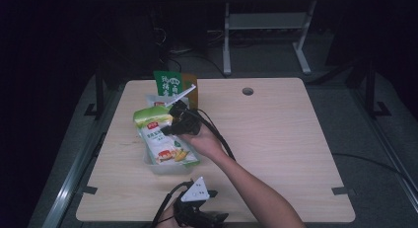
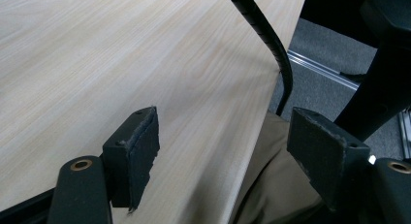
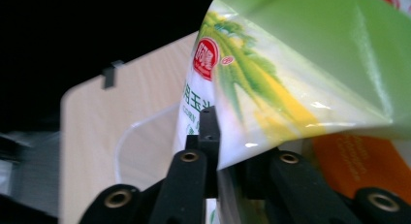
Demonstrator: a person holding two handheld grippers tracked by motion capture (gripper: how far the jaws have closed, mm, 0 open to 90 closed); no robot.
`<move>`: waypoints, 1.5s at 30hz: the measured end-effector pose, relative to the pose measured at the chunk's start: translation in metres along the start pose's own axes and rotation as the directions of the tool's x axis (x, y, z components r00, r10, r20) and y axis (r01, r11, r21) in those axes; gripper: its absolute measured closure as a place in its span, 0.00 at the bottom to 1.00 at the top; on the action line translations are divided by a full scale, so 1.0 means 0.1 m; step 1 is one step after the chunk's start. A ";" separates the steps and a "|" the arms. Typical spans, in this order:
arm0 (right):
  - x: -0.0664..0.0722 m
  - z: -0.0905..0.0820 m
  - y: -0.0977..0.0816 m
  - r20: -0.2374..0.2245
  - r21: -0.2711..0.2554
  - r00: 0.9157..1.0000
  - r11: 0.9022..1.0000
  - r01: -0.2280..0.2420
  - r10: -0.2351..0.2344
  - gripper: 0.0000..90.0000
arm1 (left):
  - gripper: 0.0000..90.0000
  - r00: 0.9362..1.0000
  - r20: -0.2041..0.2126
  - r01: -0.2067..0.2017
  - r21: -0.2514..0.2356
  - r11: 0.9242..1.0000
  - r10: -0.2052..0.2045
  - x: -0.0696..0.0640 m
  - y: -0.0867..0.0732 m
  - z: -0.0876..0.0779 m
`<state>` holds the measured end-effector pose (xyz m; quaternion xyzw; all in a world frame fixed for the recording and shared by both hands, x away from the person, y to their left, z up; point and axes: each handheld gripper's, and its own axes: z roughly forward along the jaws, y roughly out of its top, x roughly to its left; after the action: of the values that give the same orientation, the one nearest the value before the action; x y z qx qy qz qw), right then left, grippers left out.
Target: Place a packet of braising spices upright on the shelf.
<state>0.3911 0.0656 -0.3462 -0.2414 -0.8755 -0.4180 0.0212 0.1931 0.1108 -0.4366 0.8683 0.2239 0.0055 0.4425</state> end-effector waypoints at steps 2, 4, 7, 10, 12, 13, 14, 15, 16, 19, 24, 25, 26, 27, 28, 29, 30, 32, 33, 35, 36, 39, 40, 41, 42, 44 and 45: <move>0.10 -0.04 -0.02 0.049 -0.022 0.998 0.999 0.039 -0.038 0.95 | 0.30 1.000 0.002 -0.004 0.002 1.000 0.004 -0.01 0.00 0.00; 0.20 -0.09 -0.04 0.079 -0.062 0.996 0.997 0.053 -0.048 0.97 | 0.30 1.000 0.002 -0.017 0.000 1.000 0.017 -0.02 0.00 0.00; 0.32 -0.16 -0.08 0.098 -0.145 0.995 0.989 0.036 -0.022 0.97 | 0.30 1.000 0.010 -0.011 0.000 1.000 0.011 -0.05 0.00 0.00; 0.37 -0.20 -0.11 0.096 -0.211 0.995 0.977 0.016 0.004 0.97 | 0.30 1.000 0.016 -0.014 0.006 1.000 0.014 -0.08 -0.01 -0.01; 0.42 -0.19 -0.13 0.126 -0.232 0.992 0.973 0.019 0.011 0.97 | 0.30 0.999 0.016 -0.028 0.015 0.999 0.028 -0.09 -0.02 -0.01; 0.42 -0.17 -0.16 0.137 -0.241 0.990 0.970 0.020 0.013 0.97 | 0.30 0.999 0.017 -0.030 0.018 0.999 0.030 -0.10 -0.03 -0.01; 0.41 -0.16 -0.18 0.139 -0.251 0.990 0.968 0.005 0.031 0.97 | 0.30 0.999 0.018 -0.030 0.020 0.999 0.029 -0.10 -0.04 -0.02; 0.39 -0.14 -0.21 0.142 -0.255 0.989 0.967 -0.003 0.040 0.97 | 0.30 0.999 0.018 -0.031 0.022 0.999 0.030 -0.10 -0.05 -0.02; 0.37 -0.12 -0.26 0.150 -0.261 0.987 0.965 -0.020 0.061 0.97 | 0.30 0.999 0.018 -0.028 0.023 0.999 0.027 -0.10 -0.05 -0.02; 0.33 -0.08 -0.33 0.136 -0.255 0.985 0.964 -0.070 0.108 0.94 | 0.30 1.000 0.018 -0.024 0.024 0.999 0.024 -0.11 -0.06 -0.02; 0.36 -0.11 -0.32 0.141 -0.213 0.989 0.977 -0.013 0.044 0.82 | 0.30 0.999 0.013 -0.032 0.022 0.999 0.032 -0.09 -0.06 -0.03; 0.35 -0.13 -0.30 0.127 -0.195 0.991 0.981 -0.012 0.037 0.79 | 0.30 0.999 0.013 -0.032 0.023 0.999 0.031 -0.09 -0.06 -0.02; 0.35 -0.15 -0.29 0.126 -0.180 0.991 0.984 -0.010 0.033 0.78 | 0.30 0.999 0.014 -0.029 0.023 0.999 0.029 -0.09 -0.06 -0.02; 0.34 -0.16 -0.27 0.114 -0.154 0.993 0.988 0.000 0.018 0.78 | 0.30 0.999 0.013 -0.031 0.024 0.999 0.030 -0.10 -0.07 -0.02; 0.33 -0.17 -0.26 0.099 -0.127 0.995 0.992 0.010 0.003 0.79 | 0.30 0.999 0.014 -0.031 0.025 0.999 0.031 -0.10 -0.07 -0.01; 0.33 -0.17 -0.26 0.094 -0.110 0.996 0.994 0.017 -0.007 0.79 | 0.30 0.999 0.014 -0.037 0.029 0.999 0.037 -0.10 -0.07 -0.02; 0.32 -0.18 -0.25 0.082 -0.081 0.996 0.996 0.028 -0.021 0.79 | 0.30 0.999 0.015 -0.038 0.029 0.999 0.038 -0.10 -0.07 -0.01; 0.27 -0.18 -0.24 0.039 -0.029 0.999 0.999 0.030 -0.029 0.76 | 0.30 0.999 0.013 -0.039 0.030 0.999 0.039 -0.10 -0.07 -0.01; 0.23 -0.18 -0.23 0.026 -0.029 0.999 0.999 0.029 -0.028 0.74 | 0.30 0.999 0.013 -0.039 0.028 0.999 0.039 -0.10 -0.06 -0.01; 0.19 -0.19 -0.20 0.018 -0.030 1.000 0.999 0.019 -0.018 0.71 | 0.30 0.999 0.011 -0.038 0.025 0.999 0.037 -0.10 -0.06 -0.01; 0.17 -0.19 -0.17 0.000 -0.025 1.000 1.000 -0.002 0.002 0.67 | 0.30 0.999 0.010 -0.034 0.024 0.999 0.034 -0.11 -0.06 -0.01; 0.12 -0.16 -0.12 -0.001 0.002 1.000 1.000 -0.010 0.010 0.59 | 0.30 0.999 0.013 -0.035 0.024 0.999 0.034 -0.10 -0.06 -0.01; 0.12 -0.15 -0.10 -0.001 0.012 1.000 0.999 -0.030 0.030 0.56 | 0.30 0.999 0.013 -0.035 0.024 0.999 0.035 -0.10 -0.06 -0.01; 0.11 -0.13 -0.09 0.005 0.022 1.000 1.000 -0.021 0.021 0.55 | 0.30 0.999 0.014 -0.034 0.022 0.999 0.033 -0.10 -0.06 -0.02; 0.08 -0.12 -0.08 0.023 0.038 1.000 0.999 0.007 -0.007 0.54 | 0.30 0.999 0.014 -0.035 0.022 0.999 0.034 -0.10 -0.06 -0.02; 0.04 -0.12 -0.08 0.030 0.034 0.999 0.999 -0.012 0.011 0.53 | 0.30 0.999 0.014 -0.038 0.022 0.999 0.037 -0.09 -0.06 -0.02; 0.01 -0.12 -0.07 0.017 0.033 1.000 0.999 -0.026 0.026 0.53 | 0.30 0.999 0.015 -0.039 0.024 0.999 0.039 -0.08 -0.06 -0.02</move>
<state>0.3849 0.0535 -0.3437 -0.2560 -0.8793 -0.4008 0.0233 0.1830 0.1117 -0.4382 0.8779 0.2037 0.0053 0.4334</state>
